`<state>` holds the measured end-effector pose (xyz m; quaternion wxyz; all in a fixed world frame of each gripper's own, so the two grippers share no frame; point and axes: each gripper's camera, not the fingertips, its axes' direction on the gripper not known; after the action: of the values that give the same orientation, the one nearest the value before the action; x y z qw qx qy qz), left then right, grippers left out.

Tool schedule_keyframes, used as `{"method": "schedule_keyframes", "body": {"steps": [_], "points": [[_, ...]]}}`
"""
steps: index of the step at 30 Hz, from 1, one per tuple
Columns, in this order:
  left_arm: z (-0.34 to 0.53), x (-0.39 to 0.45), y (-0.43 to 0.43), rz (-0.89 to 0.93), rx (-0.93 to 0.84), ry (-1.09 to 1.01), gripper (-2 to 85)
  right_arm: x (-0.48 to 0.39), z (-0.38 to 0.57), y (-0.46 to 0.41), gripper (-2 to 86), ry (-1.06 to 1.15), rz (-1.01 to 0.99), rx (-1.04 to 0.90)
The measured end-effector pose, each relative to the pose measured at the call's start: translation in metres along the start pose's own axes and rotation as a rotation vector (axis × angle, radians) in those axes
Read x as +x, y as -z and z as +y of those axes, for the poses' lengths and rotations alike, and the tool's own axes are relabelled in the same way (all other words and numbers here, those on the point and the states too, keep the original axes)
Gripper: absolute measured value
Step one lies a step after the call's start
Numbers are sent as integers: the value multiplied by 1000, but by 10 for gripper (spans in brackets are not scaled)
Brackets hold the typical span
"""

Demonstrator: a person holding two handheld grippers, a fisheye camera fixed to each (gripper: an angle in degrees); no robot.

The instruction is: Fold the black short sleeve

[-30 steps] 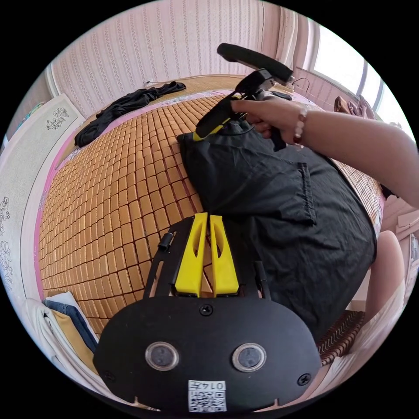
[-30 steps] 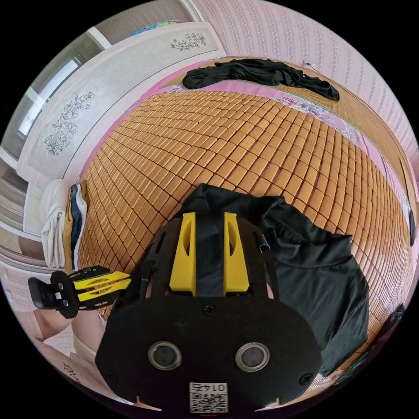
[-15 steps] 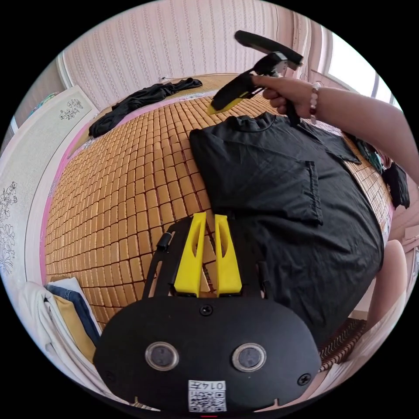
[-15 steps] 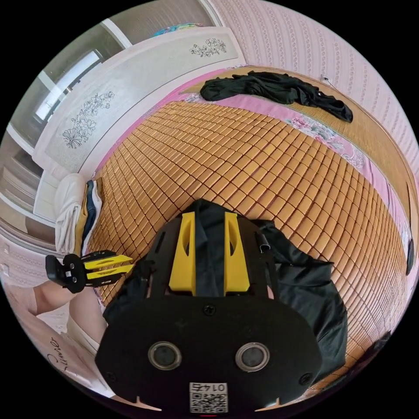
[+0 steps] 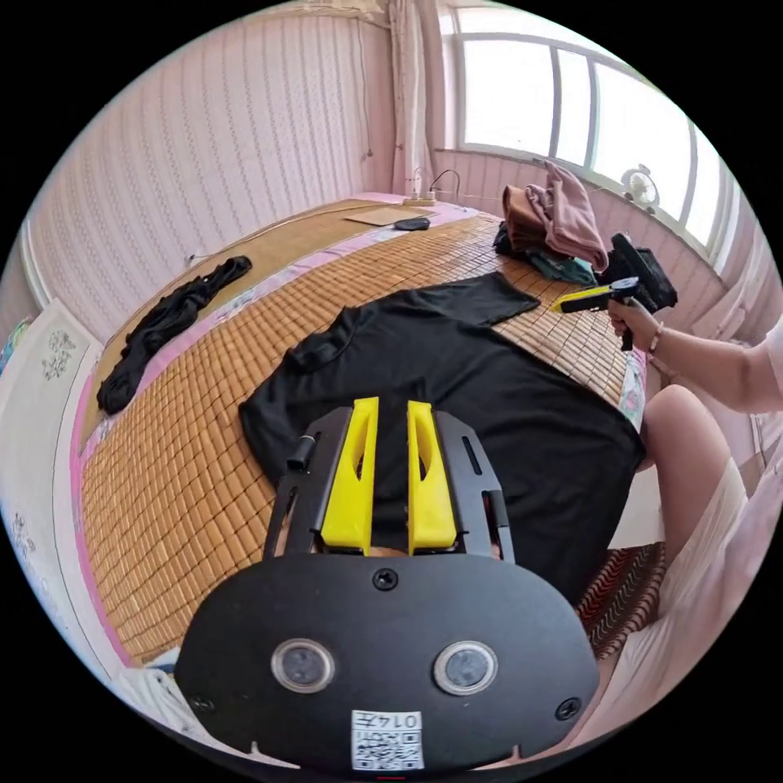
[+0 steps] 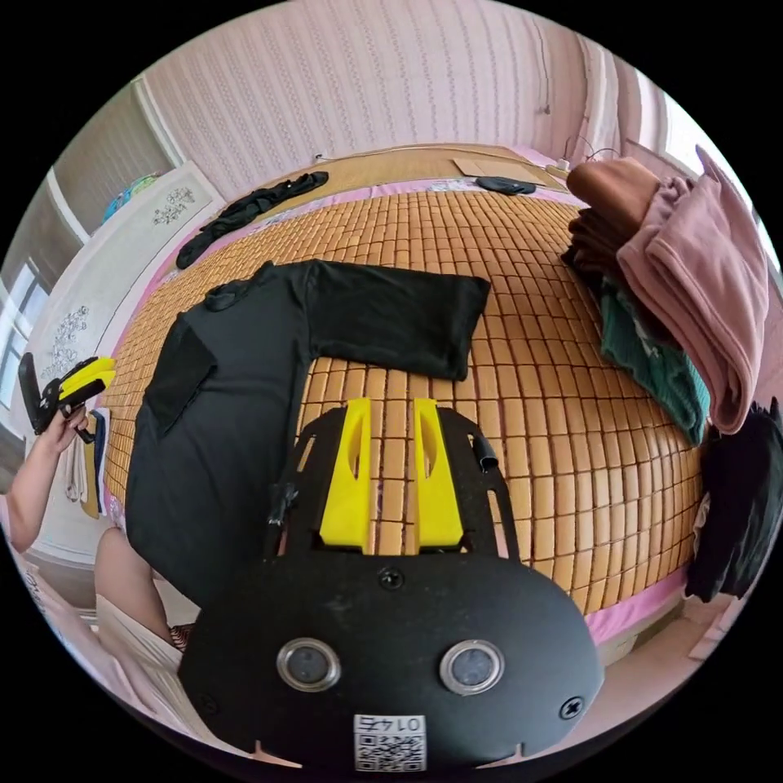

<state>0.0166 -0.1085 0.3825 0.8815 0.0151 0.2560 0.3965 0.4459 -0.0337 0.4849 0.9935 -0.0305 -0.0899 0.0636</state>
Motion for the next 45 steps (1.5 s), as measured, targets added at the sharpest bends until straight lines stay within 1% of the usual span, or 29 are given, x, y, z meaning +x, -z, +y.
{"method": "schedule_keyframes", "body": {"steps": [4,5,7,8,11,13,15,18,20,23,24,27,30,31,33,35,38,40,42,45], "points": [[-102,50,-62,78,-12,-109,64,24,10,1,89,2,-15,62],[-115,55,-71,88,-19,-115,63,29,10,0,90,13,0,77],[-165,76,-116,127,-68,-106,63,37,7,-2,95,1,25,98],[-176,80,-127,137,-79,-97,62,42,4,-5,100,-14,22,99],[-226,101,-180,197,-121,-51,59,52,-1,-17,98,-6,13,55],[-262,123,-217,173,-167,-81,59,60,-2,-25,77,-2,9,10],[-285,141,-239,145,-176,-109,59,72,2,-21,35,-14,5,30],[-318,166,-272,106,-206,-125,60,87,7,-19,21,-31,-49,14],[-332,173,-292,66,-235,-100,60,94,10,-18,17,-38,-75,8],[-347,175,-316,80,-225,-35,62,101,16,-16,14,-25,-100,-13],[-351,178,-324,76,-218,-36,64,104,17,-14,13,-20,-99,-17],[-356,186,-346,-1,-276,-87,73,115,19,-13,12,-36,-126,-14],[-359,179,-351,99,-280,-42,38,127,24,-16,11,-47,-156,-7],[-362,176,-351,103,-303,-34,13,129,24,-16,11,-50,-164,-7],[-363,170,-345,71,-313,-35,2,135,29,-13,9,-40,-182,26],[-364,159,-326,71,-247,-39,-3,139,32,-8,9,-34,-189,74],[-358,126,-275,102,-154,-8,-5,142,37,3,8,-26,-260,192],[-333,100,-225,65,-107,-21,-5,138,39,10,7,6,-330,260],[-304,80,-189,55,-74,-2,-6,123,37,17,7,81,-446,312],[-242,55,-148,-18,-70,50,-6,92,35,16,7,210,-560,298]]}}
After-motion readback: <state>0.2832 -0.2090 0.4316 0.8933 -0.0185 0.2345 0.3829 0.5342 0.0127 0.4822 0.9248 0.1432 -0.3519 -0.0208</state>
